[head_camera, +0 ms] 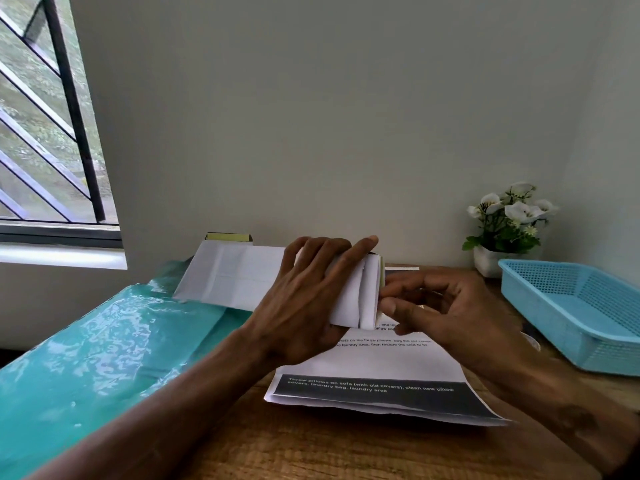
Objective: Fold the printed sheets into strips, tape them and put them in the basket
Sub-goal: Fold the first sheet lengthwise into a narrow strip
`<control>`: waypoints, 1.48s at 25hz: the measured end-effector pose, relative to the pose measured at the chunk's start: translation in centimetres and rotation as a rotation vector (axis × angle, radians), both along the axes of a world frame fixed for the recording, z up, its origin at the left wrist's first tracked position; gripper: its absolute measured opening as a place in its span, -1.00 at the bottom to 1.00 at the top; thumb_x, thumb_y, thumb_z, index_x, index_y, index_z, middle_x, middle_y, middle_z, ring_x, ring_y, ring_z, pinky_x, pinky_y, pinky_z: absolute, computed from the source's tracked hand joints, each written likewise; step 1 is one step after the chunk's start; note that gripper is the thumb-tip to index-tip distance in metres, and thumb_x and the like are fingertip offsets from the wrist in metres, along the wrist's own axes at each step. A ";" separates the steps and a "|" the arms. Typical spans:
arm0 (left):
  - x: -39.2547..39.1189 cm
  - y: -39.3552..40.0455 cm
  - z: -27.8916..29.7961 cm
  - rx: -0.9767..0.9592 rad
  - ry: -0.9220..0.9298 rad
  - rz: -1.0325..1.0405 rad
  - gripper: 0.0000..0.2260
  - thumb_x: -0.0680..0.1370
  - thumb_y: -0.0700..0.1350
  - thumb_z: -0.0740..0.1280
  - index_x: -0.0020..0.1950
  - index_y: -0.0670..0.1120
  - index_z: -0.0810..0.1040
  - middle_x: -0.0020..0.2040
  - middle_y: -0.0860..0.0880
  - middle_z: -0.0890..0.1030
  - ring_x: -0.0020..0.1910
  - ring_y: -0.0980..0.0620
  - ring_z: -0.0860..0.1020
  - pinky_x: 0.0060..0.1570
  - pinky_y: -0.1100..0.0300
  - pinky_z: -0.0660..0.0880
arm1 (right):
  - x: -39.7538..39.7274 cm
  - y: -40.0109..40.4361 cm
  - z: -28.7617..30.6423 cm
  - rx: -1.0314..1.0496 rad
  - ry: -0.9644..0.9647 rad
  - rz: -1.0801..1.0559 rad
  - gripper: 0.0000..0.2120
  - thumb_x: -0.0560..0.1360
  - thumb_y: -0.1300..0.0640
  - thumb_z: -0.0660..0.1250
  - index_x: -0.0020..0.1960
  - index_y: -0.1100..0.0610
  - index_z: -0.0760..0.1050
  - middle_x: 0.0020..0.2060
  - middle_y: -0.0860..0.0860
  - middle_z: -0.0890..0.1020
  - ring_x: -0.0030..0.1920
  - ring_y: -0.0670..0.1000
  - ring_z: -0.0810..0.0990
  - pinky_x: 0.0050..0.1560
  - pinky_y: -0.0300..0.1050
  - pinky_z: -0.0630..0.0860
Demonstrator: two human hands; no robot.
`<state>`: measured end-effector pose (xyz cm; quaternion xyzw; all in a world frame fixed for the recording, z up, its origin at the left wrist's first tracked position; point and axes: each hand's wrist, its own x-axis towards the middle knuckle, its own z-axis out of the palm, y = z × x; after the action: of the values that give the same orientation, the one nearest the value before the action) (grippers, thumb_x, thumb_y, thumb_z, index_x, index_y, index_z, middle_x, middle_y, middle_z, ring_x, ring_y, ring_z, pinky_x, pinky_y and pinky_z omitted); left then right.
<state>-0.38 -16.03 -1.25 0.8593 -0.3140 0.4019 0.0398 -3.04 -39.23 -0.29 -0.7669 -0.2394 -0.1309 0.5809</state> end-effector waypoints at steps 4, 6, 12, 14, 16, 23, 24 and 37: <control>0.0 0.1 0.0 -0.018 -0.022 0.016 -0.15 0.43 0.07 0.44 0.67 -0.07 0.19 0.39 -0.05 0.44 0.35 -0.09 0.39 0.43 -0.08 0.32 | -0.5 0.2 0.0 -0.017 -0.106 -0.041 -0.87 0.46 0.11 0.53 0.00 -0.03 0.75 0.01 -0.21 0.74 -0.05 -0.07 0.74 -0.17 -0.06 0.73; 0.1 0.2 -0.1 -0.021 -0.029 0.019 -0.14 0.43 0.09 0.45 0.66 -0.08 0.19 0.39 -0.05 0.44 0.35 -0.09 0.39 0.42 -0.07 0.32 | -0.8 0.3 0.0 -0.091 -0.178 -0.072 -0.82 0.44 0.00 0.53 0.04 -0.12 0.73 0.07 -0.25 0.71 0.03 -0.17 0.70 -0.12 -0.21 0.70; 0.2 -0.1 -0.3 -0.021 -0.050 0.016 -0.09 0.41 0.12 0.49 0.66 -0.07 0.17 0.39 -0.06 0.42 0.35 -0.08 0.36 0.42 -0.07 0.34 | -1.1 0.6 -0.5 -0.253 -0.133 0.010 -0.59 0.36 -0.18 0.55 0.19 -0.34 0.60 0.22 -0.38 0.56 0.16 -0.32 0.58 -0.06 -0.35 0.63; 0.1 -0.3 -0.2 -0.022 -0.058 0.007 -0.08 0.40 0.11 0.50 0.66 -0.07 0.16 0.39 -0.06 0.41 0.35 -0.09 0.36 0.42 -0.09 0.35 | -0.8 0.5 -0.7 -0.262 -0.112 0.038 -0.53 0.35 -0.23 0.55 0.24 -0.35 0.57 0.24 -0.36 0.57 0.18 -0.28 0.59 -0.02 -0.28 0.66; -0.1 -0.5 -0.1 -0.021 -0.068 0.002 -0.08 0.40 0.11 0.51 0.66 -0.08 0.18 0.38 -0.06 0.42 0.34 -0.10 0.37 0.43 -0.08 0.33 | -0.7 0.4 -1.0 -0.272 -0.090 0.059 -0.43 0.35 -0.28 0.55 0.33 -0.30 0.54 0.28 -0.32 0.57 0.22 -0.24 0.59 0.03 -0.18 0.67; -1.2 -1.6 0.3 0.031 -0.108 -0.021 -0.10 0.39 0.05 0.50 0.66 -0.14 0.22 0.37 -0.12 0.47 0.34 -0.17 0.42 0.47 -0.14 0.27 | -1.3 0.9 -0.9 -0.265 -0.059 0.080 -0.50 0.41 -0.22 0.52 0.31 -0.17 0.57 0.16 -0.24 0.68 0.19 -0.19 0.64 0.13 -0.04 0.66; -1.2 -1.8 0.3 0.047 -0.114 -0.027 -0.10 0.38 0.02 0.49 0.66 -0.14 0.21 0.37 -0.12 0.47 0.34 -0.18 0.42 0.47 -0.16 0.26 | -1.4 1.0 -0.9 -0.252 -0.056 0.082 -0.56 0.43 -0.18 0.52 0.28 -0.16 0.59 0.14 -0.24 0.69 0.17 -0.18 0.65 0.13 -0.02 0.65; -1.3 -1.4 1.7 0.002 -0.179 -0.032 -0.10 0.47 0.28 0.44 0.68 -0.04 0.17 0.56 -0.13 0.35 0.56 -0.17 0.30 0.54 -0.33 0.08 | -0.4 0.3 -0.2 0.172 0.152 0.010 -0.72 0.56 0.21 0.42 0.19 -0.09 0.64 0.07 -0.11 0.76 0.04 -0.04 0.75 -0.01 -0.13 0.68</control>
<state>-1.70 -17.39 0.49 0.8147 -0.3305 0.4763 0.0174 -3.45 -38.94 -0.48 -0.7208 -0.1863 -0.0897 0.6616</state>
